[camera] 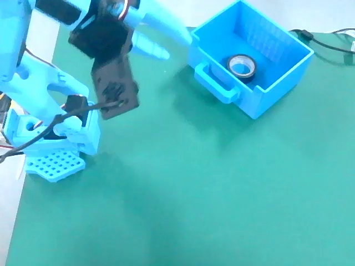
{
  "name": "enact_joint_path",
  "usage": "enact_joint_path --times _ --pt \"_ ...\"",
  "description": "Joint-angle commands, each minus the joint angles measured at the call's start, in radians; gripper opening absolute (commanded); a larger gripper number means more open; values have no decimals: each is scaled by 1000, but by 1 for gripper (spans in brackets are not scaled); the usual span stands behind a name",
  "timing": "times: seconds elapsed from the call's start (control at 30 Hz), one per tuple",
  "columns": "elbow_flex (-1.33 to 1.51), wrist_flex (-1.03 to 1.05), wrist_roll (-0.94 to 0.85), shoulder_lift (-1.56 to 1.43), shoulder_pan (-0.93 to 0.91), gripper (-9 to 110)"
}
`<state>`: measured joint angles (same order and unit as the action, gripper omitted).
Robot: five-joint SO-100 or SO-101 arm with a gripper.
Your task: Put the tape in the box
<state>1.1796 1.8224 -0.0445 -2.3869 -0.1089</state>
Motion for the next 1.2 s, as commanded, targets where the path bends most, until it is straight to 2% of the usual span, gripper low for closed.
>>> enact_joint_path --times 0.0,0.43,0.8,0.93,1.17 --pt "244 -81 -17 -172 0 18" --pt "1071 -430 -74 -712 -32 19" --pt "1445 -673 -80 -778 -83 20" --pt "1617 -686 -67 -933 -75 20" --pt "1756 -696 -52 -933 -77 19"
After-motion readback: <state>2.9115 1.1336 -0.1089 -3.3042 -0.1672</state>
